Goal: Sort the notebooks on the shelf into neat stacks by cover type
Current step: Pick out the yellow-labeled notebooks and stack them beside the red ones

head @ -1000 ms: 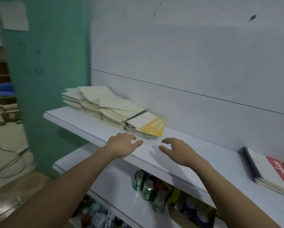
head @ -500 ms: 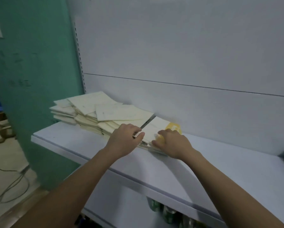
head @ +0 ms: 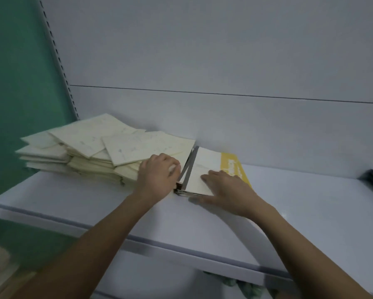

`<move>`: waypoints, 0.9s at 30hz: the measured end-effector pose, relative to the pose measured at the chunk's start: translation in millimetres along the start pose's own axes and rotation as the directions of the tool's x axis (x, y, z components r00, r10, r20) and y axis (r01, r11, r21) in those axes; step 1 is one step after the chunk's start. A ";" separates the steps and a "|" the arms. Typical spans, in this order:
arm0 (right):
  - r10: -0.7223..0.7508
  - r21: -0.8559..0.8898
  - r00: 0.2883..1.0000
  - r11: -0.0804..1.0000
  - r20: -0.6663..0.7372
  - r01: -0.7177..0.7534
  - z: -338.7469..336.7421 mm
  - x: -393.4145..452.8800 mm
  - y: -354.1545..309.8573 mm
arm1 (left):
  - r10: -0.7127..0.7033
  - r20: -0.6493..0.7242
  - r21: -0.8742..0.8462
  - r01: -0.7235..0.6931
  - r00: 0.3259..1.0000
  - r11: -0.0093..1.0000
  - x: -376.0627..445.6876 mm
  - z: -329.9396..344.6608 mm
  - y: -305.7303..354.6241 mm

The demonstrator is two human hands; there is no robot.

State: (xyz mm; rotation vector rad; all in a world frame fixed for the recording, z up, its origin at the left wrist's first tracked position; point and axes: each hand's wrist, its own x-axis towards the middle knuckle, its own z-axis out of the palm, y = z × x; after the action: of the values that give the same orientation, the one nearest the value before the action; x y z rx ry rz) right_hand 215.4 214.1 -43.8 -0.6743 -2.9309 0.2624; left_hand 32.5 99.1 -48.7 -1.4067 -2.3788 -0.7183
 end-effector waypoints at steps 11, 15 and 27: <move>0.165 0.409 0.883 0.912 -0.440 0.034 -12.1 -19.3 -34.8 | 0.130 0.725 -0.672 0.736 0.677 -0.082 20.6 -39.0 38.0; 0.040 0.329 0.948 0.942 -0.315 0.070 -3.1 -22.5 -42.6 | 0.077 0.728 -0.675 0.732 0.682 -0.099 19.5 -44.3 35.9; 0.224 0.071 0.972 0.973 -0.076 -0.219 1.4 -5.8 -35.5 | -0.137 0.511 -0.827 0.529 0.849 0.192 25.0 -75.6 -41.2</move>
State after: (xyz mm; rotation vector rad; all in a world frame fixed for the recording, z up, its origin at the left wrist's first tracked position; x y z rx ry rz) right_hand 205.4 179.9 -38.7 -0.9795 -2.7564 0.3363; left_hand -16.2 59.4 15.2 -1.3133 -2.5469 -2.6556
